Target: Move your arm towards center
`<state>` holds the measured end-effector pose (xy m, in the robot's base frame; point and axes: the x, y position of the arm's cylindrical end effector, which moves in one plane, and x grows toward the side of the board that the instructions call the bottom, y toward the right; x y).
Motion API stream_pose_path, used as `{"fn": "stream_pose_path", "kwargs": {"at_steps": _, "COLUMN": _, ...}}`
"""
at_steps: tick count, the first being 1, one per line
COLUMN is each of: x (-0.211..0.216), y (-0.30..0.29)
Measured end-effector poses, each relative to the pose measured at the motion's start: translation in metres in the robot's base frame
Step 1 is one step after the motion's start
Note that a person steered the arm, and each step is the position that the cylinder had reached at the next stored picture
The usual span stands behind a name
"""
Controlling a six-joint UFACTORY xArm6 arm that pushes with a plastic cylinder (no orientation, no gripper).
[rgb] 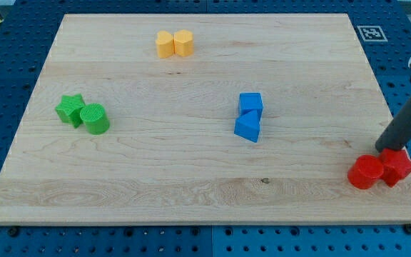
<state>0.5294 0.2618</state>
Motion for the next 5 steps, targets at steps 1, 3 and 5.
{"fn": "stream_pose_path", "kwargs": {"at_steps": 1, "x": 0.02, "y": 0.0}}
{"fn": "stream_pose_path", "kwargs": {"at_steps": 3, "x": 0.022, "y": 0.0}}
{"fn": "stream_pose_path", "kwargs": {"at_steps": 5, "x": -0.075, "y": 0.006}}
